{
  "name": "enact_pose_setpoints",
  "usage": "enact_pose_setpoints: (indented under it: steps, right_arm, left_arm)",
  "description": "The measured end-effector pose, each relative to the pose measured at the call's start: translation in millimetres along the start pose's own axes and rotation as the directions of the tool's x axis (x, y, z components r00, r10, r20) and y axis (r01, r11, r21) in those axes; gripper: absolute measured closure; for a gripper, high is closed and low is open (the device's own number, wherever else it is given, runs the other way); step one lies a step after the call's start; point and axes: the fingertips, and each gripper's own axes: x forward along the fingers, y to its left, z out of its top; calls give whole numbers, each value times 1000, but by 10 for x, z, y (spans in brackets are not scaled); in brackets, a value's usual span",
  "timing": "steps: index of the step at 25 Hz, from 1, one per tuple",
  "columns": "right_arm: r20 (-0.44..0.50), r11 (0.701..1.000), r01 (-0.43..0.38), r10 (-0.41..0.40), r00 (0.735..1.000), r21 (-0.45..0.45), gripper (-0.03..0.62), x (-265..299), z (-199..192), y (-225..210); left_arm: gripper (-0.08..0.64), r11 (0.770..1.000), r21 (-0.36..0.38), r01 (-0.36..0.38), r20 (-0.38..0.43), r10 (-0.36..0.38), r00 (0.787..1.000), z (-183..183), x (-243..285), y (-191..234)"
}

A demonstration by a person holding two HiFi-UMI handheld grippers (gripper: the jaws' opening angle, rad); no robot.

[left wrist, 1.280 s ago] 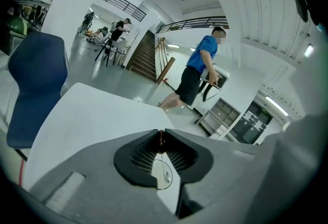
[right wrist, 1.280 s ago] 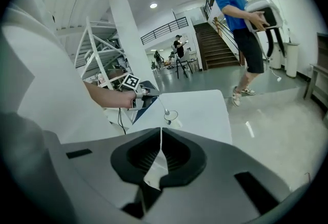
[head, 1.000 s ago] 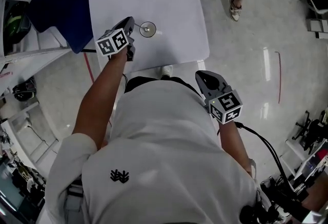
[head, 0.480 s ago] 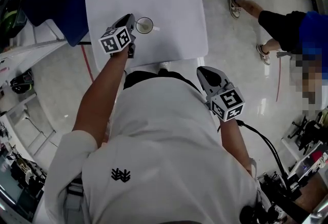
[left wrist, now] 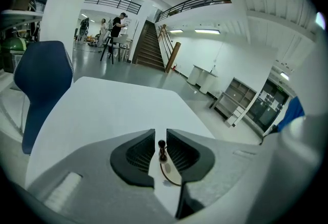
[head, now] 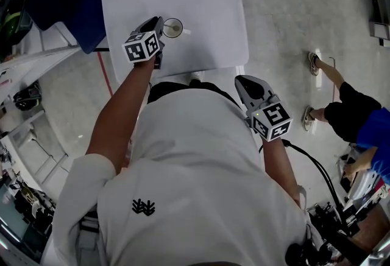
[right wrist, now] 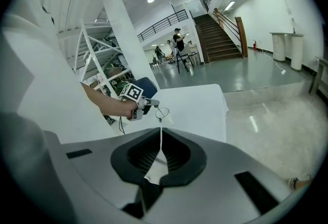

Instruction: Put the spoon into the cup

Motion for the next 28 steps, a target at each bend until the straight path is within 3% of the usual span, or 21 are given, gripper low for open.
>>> enact_pose_setpoints:
  steps: [13, 22, 26, 28]
  right_arm:
    - [20, 999, -14, 15, 1000, -40, 574, 78, 33, 194]
    - [47, 996, 5, -1, 999, -91, 574, 310, 172, 801]
    - [53, 995, 14, -9, 999, -101, 575, 382, 155, 1160]
    - [57, 994, 20, -14, 998, -106, 575, 425, 139, 1349]
  left_arm:
    - [433, 997, 40, 63, 63, -65, 996, 270, -351, -102]
    - [420, 989, 33, 141, 156, -145, 977, 534, -1365, 212]
    - [427, 980, 69, 187, 151, -196, 969, 539, -1958, 255]
    - [469, 972, 99, 212, 137, -224, 965, 502, -2242, 266]
